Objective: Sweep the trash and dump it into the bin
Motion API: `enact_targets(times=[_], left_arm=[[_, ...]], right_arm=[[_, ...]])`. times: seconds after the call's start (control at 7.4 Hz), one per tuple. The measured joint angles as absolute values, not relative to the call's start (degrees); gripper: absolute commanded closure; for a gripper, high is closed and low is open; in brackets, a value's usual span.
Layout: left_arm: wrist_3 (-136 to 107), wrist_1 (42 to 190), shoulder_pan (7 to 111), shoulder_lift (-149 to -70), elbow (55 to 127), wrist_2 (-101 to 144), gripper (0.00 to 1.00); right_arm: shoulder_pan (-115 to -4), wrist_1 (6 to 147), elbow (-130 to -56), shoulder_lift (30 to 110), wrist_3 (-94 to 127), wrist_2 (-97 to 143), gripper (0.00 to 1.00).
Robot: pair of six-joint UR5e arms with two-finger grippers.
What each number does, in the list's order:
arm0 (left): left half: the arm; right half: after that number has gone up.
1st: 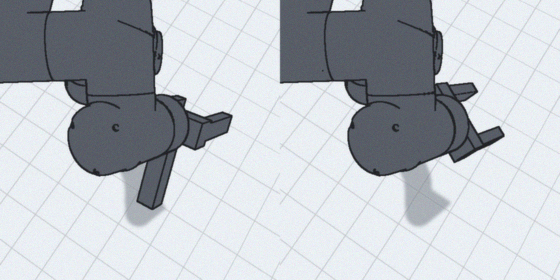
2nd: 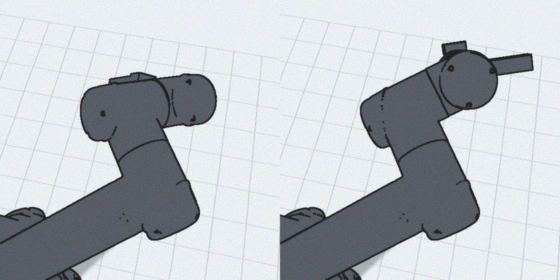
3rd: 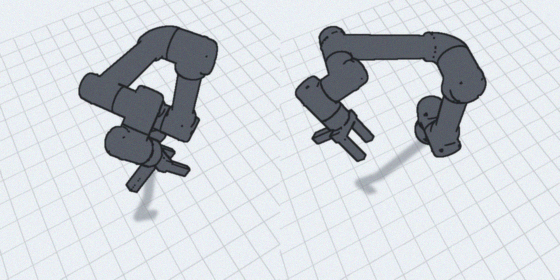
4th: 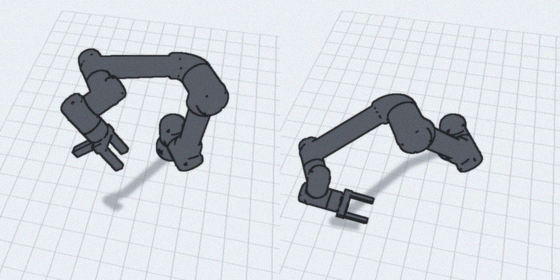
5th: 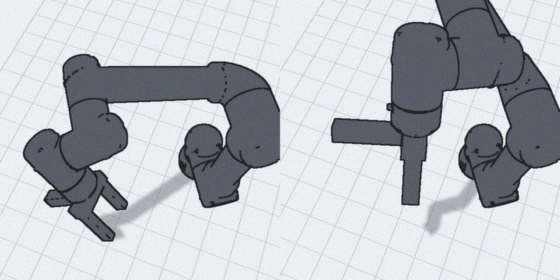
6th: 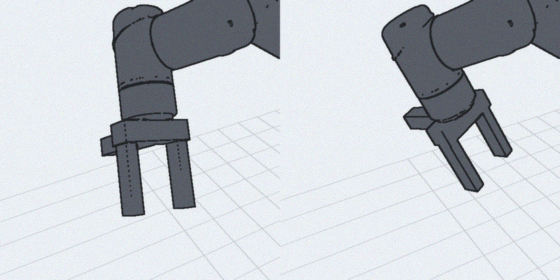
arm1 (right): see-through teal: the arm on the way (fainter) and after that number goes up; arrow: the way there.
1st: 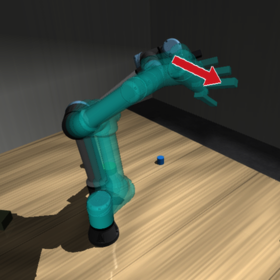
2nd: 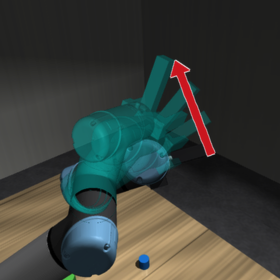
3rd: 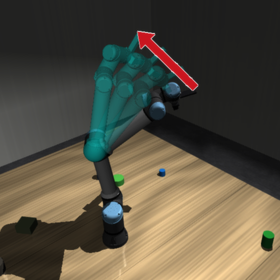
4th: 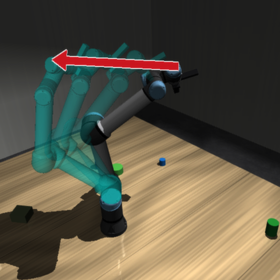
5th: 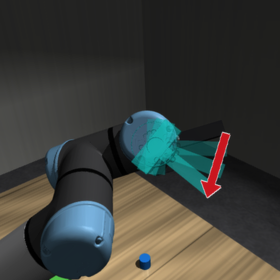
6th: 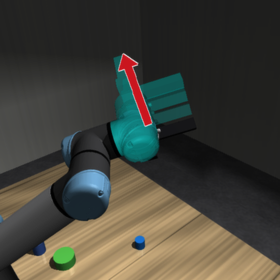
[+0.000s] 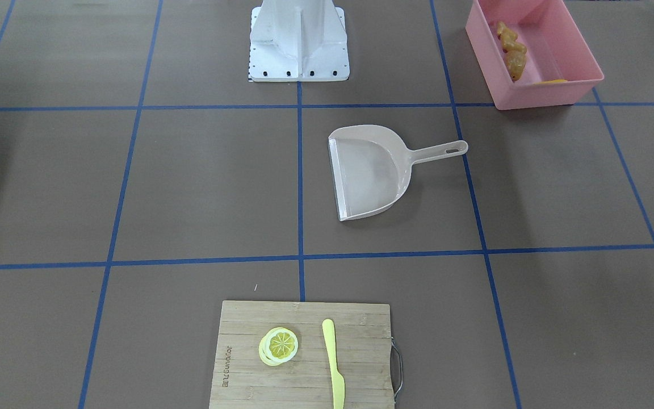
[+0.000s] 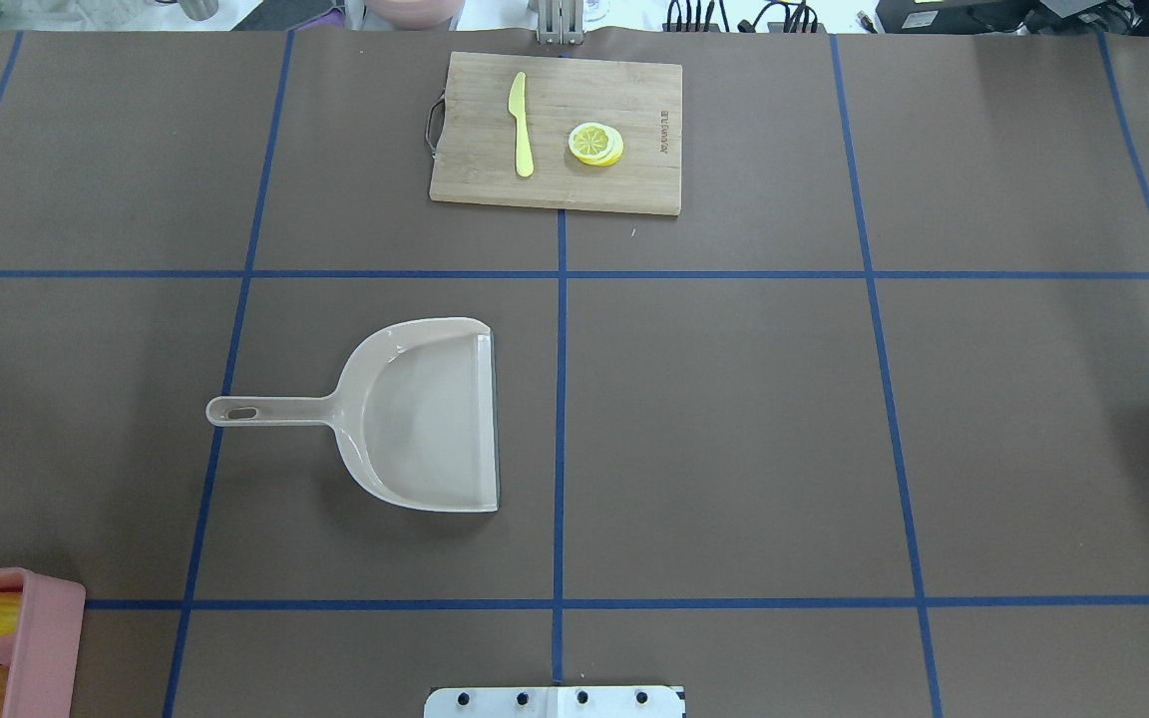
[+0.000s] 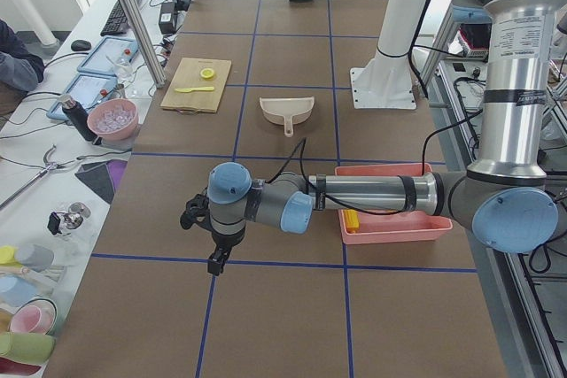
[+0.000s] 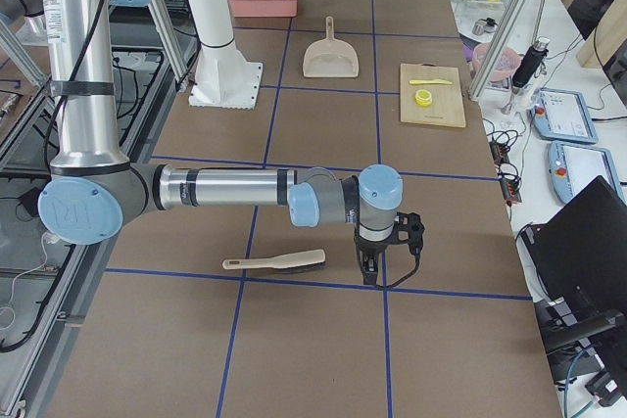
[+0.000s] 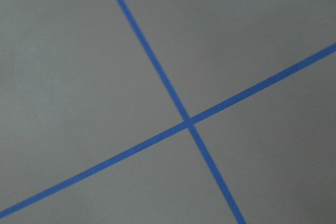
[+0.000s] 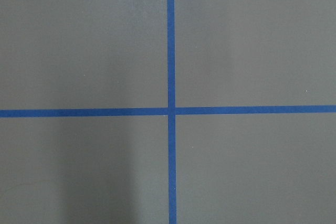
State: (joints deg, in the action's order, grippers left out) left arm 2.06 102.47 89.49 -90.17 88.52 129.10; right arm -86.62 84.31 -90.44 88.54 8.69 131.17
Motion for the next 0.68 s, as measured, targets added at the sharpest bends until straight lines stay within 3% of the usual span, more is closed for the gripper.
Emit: enact_targets(times=[0.68], left_arm=[[-12.48, 100.13, 90.56, -89.07, 89.72, 133.81, 0.01]], right_arm=[[-86.57, 84.2, -90.27, 88.51, 8.79, 131.13, 0.0]])
